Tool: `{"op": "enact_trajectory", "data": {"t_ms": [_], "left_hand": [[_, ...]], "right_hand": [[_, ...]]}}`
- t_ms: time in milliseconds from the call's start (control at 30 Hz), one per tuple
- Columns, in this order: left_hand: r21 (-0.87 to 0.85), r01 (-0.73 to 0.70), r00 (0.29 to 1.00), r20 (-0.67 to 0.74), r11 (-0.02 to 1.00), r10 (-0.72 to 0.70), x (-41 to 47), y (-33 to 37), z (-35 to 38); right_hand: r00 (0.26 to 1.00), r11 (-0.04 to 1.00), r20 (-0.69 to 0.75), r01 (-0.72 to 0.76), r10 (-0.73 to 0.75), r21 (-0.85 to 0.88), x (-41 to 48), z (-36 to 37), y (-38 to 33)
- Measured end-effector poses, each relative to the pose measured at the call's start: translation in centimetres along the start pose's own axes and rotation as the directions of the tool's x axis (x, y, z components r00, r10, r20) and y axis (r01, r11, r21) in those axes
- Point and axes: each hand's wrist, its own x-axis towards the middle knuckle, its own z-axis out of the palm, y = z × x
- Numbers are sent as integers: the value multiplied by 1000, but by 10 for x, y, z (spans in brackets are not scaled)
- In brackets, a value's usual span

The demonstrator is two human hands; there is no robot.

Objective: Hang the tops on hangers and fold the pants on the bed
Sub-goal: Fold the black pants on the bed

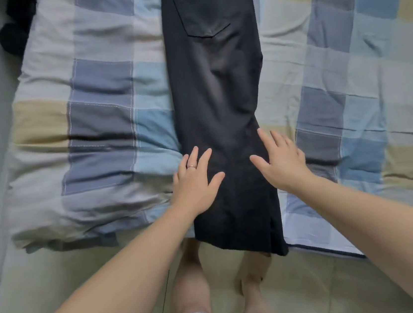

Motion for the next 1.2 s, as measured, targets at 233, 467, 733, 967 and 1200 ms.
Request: {"op": "enact_trajectory", "data": {"t_ms": [233, 467, 733, 967, 1200], "left_hand": [[-171, 221, 975, 25, 960, -220, -92, -17, 76], [-505, 421, 860, -42, 753, -509, -108, -51, 130], [-526, 368, 901, -3, 767, -435, -91, -72, 155], [-566, 411, 908, 186, 715, -375, -96, -72, 165], [-648, 550, 834, 398, 527, -382, -108, -51, 174]], "right_hand": [[996, 996, 86, -33, 26, 86, -73, 62, 58], [983, 910, 178, -116, 47, 398, -86, 133, 104], [966, 809, 226, -233, 128, 540, -62, 191, 110], [959, 775, 187, -282, 212, 566, -48, 193, 112], [953, 778, 257, -284, 162, 560, -45, 184, 121]]}}
